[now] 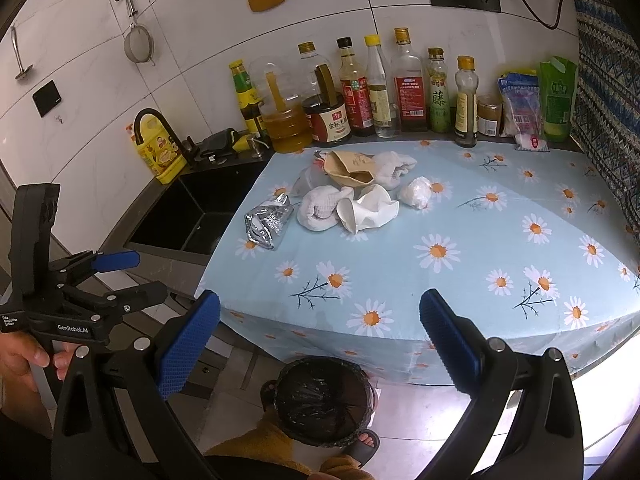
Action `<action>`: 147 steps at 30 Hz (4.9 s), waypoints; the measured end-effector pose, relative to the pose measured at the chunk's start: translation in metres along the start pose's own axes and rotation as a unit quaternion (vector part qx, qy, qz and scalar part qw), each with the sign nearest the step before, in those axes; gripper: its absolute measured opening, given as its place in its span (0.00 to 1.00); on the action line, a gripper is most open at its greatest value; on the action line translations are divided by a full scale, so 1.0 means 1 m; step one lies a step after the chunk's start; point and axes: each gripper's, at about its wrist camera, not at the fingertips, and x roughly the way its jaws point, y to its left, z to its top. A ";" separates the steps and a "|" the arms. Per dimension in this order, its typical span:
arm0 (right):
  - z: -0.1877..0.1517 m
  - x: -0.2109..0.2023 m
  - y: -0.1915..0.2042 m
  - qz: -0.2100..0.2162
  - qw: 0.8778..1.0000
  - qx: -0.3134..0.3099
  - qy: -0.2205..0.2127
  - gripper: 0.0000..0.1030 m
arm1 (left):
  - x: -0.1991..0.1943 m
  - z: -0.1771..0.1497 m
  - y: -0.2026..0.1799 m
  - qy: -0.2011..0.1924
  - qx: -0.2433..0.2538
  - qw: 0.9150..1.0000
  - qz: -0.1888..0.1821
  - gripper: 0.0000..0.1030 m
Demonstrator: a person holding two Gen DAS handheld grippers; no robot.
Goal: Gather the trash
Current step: 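Grasp the silver foil packet with the left tool while the right tool grasps white paper towel, then carry the foil packet and paper towel down over the trash bin with both tools, then open both tools to drop the foil and paper towel into the bin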
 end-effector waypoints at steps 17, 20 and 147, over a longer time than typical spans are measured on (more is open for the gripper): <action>0.015 0.043 -0.018 0.014 0.999 0.041 0.022 0.96 | 0.043 0.018 0.017 0.028 -0.004 1.000 0.005 0.94; 0.018 0.047 -0.020 0.018 0.998 0.050 0.021 0.96 | 0.057 0.025 0.022 0.037 -0.007 0.999 0.004 0.94; -0.203 0.233 -0.030 0.059 0.947 0.105 0.299 0.35 | 0.231 -0.145 0.038 0.236 -0.039 0.969 -0.067 0.53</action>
